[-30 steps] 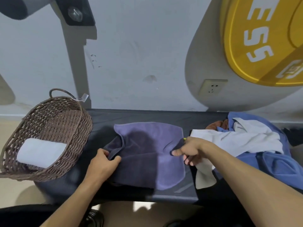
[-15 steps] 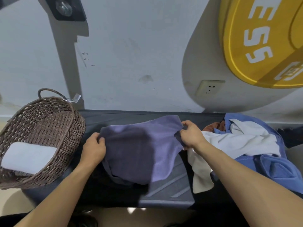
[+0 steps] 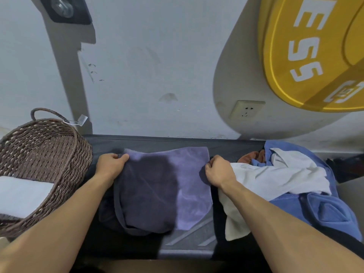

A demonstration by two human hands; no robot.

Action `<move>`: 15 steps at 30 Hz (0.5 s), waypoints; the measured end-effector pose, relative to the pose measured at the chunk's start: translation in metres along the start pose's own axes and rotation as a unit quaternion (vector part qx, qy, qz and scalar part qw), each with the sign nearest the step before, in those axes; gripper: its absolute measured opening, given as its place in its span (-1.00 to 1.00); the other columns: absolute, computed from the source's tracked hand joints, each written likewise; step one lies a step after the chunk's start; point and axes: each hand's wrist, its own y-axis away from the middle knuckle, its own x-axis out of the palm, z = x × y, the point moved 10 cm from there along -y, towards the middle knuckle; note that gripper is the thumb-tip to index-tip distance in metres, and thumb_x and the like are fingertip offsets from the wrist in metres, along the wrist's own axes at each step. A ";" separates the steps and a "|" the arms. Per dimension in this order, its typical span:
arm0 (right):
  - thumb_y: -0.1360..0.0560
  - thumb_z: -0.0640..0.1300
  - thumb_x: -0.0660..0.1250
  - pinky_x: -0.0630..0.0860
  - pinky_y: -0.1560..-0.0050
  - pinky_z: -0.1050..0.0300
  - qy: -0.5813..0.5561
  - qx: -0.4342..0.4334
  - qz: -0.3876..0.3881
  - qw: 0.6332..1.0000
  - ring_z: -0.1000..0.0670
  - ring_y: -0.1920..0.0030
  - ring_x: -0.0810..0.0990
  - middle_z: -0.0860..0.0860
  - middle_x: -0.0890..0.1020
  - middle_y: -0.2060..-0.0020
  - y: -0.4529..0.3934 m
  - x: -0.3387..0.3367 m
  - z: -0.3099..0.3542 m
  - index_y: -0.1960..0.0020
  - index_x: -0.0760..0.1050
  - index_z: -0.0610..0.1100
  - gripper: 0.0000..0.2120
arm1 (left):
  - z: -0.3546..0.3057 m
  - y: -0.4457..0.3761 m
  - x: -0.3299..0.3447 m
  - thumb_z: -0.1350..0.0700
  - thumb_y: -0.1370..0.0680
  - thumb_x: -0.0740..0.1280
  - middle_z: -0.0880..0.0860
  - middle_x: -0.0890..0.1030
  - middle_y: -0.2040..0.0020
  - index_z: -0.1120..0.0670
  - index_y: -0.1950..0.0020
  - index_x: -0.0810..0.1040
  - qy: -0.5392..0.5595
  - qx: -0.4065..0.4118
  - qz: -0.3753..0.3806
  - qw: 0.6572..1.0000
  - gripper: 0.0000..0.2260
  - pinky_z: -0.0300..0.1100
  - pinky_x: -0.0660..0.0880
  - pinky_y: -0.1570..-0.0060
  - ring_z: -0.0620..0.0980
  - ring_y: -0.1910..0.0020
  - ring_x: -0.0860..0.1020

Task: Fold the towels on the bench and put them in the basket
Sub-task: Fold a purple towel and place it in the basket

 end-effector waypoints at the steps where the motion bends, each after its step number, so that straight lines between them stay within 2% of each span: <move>1: -0.53 -0.17 0.21 0.41 0.15 0.13 -0.036 0.003 -0.007 0.999 -0.17 0.03 0.59 -0.12 0.62 0.07 -0.002 -0.002 0.002 0.02 0.46 -0.17 -0.91 | -0.012 0.000 -0.003 0.09 -0.51 0.43 0.10 0.68 0.08 0.09 0.12 0.60 0.020 0.043 -0.009 0.999 -0.91 -0.12 0.52 0.09 0.03 0.11 0.60; 4: -0.50 -0.20 0.22 0.47 0.14 0.09 -0.102 0.016 -0.043 0.994 -0.13 0.07 0.58 -0.05 0.58 0.11 -0.006 -0.013 0.000 0.03 0.43 -0.12 -0.94 | -0.039 0.000 -0.022 0.16 -0.51 0.41 -0.11 0.63 0.20 0.02 0.09 0.59 0.017 0.133 -0.053 0.990 -0.96 -0.29 0.43 0.21 -0.10 0.18 0.58; 6: -0.51 -0.18 0.23 0.58 0.07 -0.03 -0.078 0.037 -0.027 0.996 -0.18 0.05 0.60 -0.11 0.60 0.06 -0.007 -0.009 -0.007 -0.04 0.46 -0.18 -0.86 | -0.034 -0.009 -0.026 0.15 -0.51 0.39 -0.04 0.65 0.21 0.05 0.13 0.62 -0.020 0.116 -0.057 0.991 -0.96 -0.20 0.46 0.17 -0.02 0.17 0.60; 7: -0.51 -0.16 0.24 0.60 0.04 -0.08 -0.061 0.043 -0.012 0.997 -0.21 0.04 0.62 -0.13 0.60 0.05 -0.006 -0.004 -0.010 -0.08 0.46 -0.21 -0.82 | -0.027 -0.013 -0.023 0.12 -0.52 0.39 0.07 0.67 0.20 0.12 0.16 0.64 -0.064 0.100 -0.043 0.992 -0.89 -0.13 0.50 0.14 0.08 0.14 0.62; 9: -0.52 -0.10 0.26 0.60 0.05 -0.02 -0.044 0.036 -0.005 0.998 -0.21 0.04 0.63 -0.14 0.62 0.05 -0.004 0.000 -0.009 -0.09 0.47 -0.23 -0.77 | -0.015 -0.014 -0.009 0.01 -0.52 0.39 0.21 0.68 0.19 0.26 0.19 0.64 -0.160 0.067 0.019 0.985 -0.70 -0.01 0.54 0.14 0.20 0.14 0.63; 11: -0.55 -0.02 0.26 0.56 0.07 0.07 -0.034 0.027 -0.003 0.999 -0.20 0.04 0.63 -0.16 0.65 0.07 -0.004 0.001 -0.006 -0.05 0.50 -0.25 -0.72 | -0.013 -0.012 -0.001 -0.04 -0.53 0.38 0.21 0.68 0.21 0.28 0.18 0.63 -0.186 0.062 0.048 0.979 -0.63 -0.01 0.55 0.17 0.21 0.16 0.63; 13: -0.58 -0.01 0.21 0.60 0.05 0.01 -0.027 0.028 0.008 0.999 -0.22 0.08 0.65 -0.19 0.67 0.10 -0.005 0.003 -0.003 0.02 0.54 -0.27 -0.68 | -0.018 -0.012 0.001 -0.01 -0.53 0.37 0.19 0.67 0.22 0.25 0.19 0.62 -0.188 0.078 0.047 0.978 -0.68 0.00 0.53 0.16 0.20 0.16 0.62; 15: -0.57 -0.03 0.17 0.63 0.03 -0.06 -0.029 0.047 0.019 0.998 -0.24 0.11 0.65 -0.21 0.67 0.08 -0.005 0.003 -0.003 0.02 0.56 -0.27 -0.68 | -0.026 -0.010 0.001 0.02 -0.51 0.36 0.12 0.64 0.28 0.17 0.30 0.55 -0.205 0.094 0.029 0.974 -0.73 -0.04 0.49 0.21 0.13 0.23 0.59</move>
